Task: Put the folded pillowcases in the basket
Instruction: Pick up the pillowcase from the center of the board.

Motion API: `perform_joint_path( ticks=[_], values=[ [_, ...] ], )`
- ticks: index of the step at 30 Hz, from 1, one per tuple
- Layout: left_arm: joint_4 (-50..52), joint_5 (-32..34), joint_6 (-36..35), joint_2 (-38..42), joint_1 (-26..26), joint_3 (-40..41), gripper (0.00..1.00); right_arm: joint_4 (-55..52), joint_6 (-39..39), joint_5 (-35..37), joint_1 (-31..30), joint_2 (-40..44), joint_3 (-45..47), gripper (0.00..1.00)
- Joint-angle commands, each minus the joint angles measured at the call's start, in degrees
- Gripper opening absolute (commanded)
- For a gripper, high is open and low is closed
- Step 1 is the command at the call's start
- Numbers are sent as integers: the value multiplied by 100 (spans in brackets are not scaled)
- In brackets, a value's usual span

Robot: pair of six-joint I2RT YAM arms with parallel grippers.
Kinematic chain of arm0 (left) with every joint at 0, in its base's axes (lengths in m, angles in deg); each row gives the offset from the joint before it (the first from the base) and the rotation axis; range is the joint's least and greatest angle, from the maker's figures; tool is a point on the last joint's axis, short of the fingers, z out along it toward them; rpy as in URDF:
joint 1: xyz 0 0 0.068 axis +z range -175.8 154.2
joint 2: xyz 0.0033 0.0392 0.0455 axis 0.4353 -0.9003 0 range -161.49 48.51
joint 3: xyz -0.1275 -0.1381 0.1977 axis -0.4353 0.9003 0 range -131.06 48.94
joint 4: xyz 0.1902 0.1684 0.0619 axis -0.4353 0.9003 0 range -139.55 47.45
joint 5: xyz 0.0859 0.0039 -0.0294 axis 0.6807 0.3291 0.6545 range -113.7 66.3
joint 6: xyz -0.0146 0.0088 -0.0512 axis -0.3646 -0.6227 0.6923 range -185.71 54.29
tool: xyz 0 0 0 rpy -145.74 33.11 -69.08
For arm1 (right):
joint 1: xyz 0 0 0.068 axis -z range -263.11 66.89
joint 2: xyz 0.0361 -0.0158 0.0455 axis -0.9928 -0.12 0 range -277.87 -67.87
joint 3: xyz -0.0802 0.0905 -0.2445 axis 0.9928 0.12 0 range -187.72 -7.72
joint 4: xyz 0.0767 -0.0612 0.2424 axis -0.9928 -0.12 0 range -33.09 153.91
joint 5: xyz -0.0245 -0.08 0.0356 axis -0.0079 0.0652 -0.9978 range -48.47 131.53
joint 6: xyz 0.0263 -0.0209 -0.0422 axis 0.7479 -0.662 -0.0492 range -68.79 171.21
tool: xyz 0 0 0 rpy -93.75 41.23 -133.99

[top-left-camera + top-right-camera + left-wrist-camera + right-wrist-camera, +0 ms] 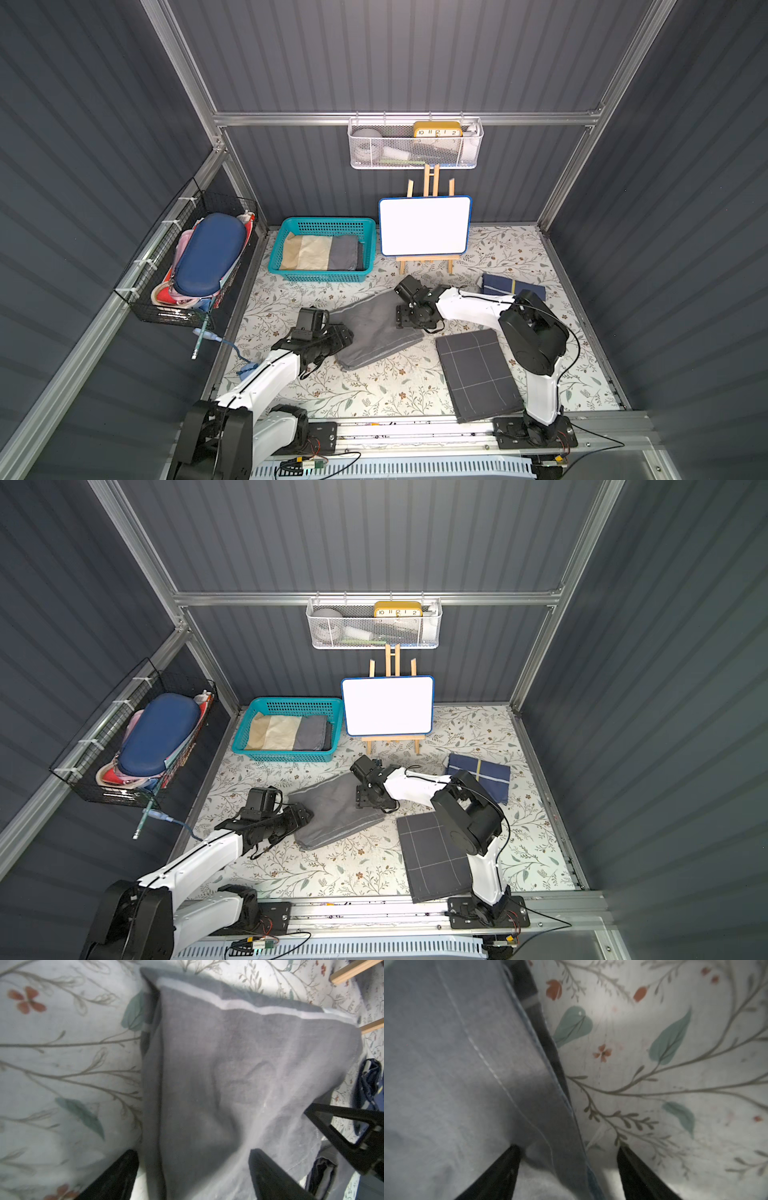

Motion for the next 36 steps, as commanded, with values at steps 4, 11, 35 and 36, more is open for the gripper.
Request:
perform_joint_path(
  ticks=[4,11,35,36],
  values=[
    [-532,-501,-90,-569,-19,35,80,-100,-1,-210,-291,-422,-106,79],
    [-548,-366,-97,-598,-24,-64,47,-4,218,-285,-515,-346,-15,78],
    [2331,-677,-2455,-868,-20,-4050,0,58,432,776,-506,1182,1008,79],
    [2423,-690,-2555,-896,-19,-4220,0,57,431,780,-506,1218,1040,79]
  ],
)
